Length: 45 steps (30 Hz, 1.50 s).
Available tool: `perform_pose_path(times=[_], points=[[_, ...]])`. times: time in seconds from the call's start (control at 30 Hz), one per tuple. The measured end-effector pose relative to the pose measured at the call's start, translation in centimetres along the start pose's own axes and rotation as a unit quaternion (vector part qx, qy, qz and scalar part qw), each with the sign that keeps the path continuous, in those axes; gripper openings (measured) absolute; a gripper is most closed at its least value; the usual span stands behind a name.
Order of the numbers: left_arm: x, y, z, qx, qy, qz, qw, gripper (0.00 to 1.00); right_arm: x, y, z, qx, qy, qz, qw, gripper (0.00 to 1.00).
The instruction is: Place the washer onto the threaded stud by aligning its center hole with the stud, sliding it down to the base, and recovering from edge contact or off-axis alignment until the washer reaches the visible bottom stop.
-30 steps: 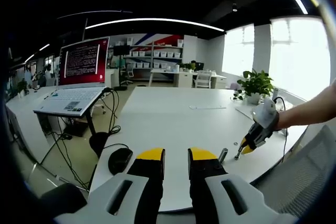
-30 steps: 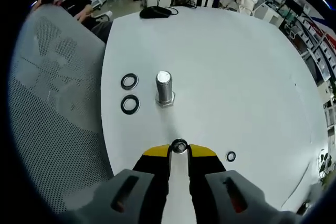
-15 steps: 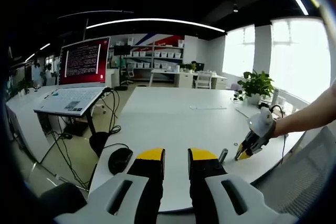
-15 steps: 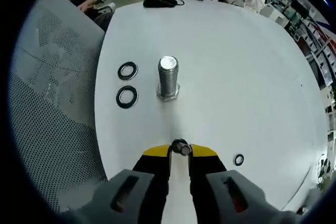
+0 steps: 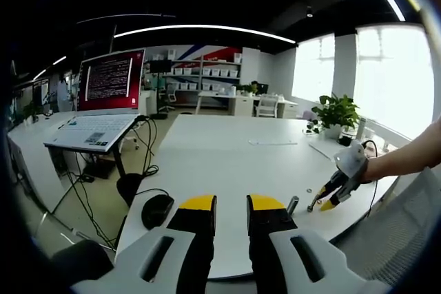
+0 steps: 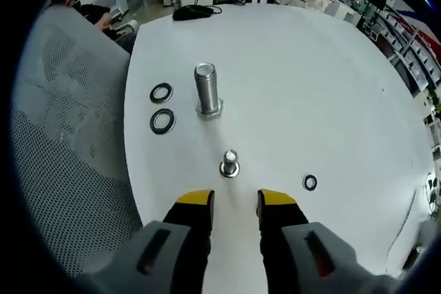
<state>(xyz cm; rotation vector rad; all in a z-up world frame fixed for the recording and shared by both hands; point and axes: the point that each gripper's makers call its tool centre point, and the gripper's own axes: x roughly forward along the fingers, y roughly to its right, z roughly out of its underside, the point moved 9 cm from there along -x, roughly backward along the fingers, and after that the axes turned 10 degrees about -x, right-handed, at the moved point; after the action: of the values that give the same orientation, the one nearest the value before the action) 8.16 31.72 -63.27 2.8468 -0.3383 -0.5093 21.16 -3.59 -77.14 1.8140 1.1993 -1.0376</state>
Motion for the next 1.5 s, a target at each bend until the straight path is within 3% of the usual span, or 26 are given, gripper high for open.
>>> perform_pose_path(times=[0.37, 0.47, 0.63, 0.73, 0.9, 1.5], points=[[0.0, -0.1, 0.0, -0.002, 0.001, -0.002, 1.0, 0.15, 0.0, 1.5, 3.0, 0.113, 0.019, 0.031, 0.9929, 0.25], [0.0, -0.1, 0.0, -0.002, 0.001, -0.001, 1.0, 0.15, 0.3, 1.7, 3.4, 0.134, 0.021, 0.014, 0.9906, 0.25], [0.0, -0.1, -0.1, -0.003, 0.002, -0.001, 1.0, 0.15, 0.4, 1.8, 2.9, 0.119, 0.015, 0.015, 0.9927, 0.24], [0.0, -0.1, -0.1, -0.003, 0.002, -0.001, 1.0, 0.15, 0.6, 1.9, 2.8, 0.076, 0.0, 0.027, 0.9967, 0.22], [0.0, -0.1, -0.1, -0.005, 0.003, -0.002, 1.0, 0.15, 0.7, 1.9, 2.6, 0.078, 0.001, 0.021, 0.9967, 0.16], [0.0, -0.2, -0.1, -0.006, 0.003, -0.002, 1.0, 0.15, 0.7, 1.9, 2.6, 0.082, 0.004, 0.026, 0.9962, 0.15]])
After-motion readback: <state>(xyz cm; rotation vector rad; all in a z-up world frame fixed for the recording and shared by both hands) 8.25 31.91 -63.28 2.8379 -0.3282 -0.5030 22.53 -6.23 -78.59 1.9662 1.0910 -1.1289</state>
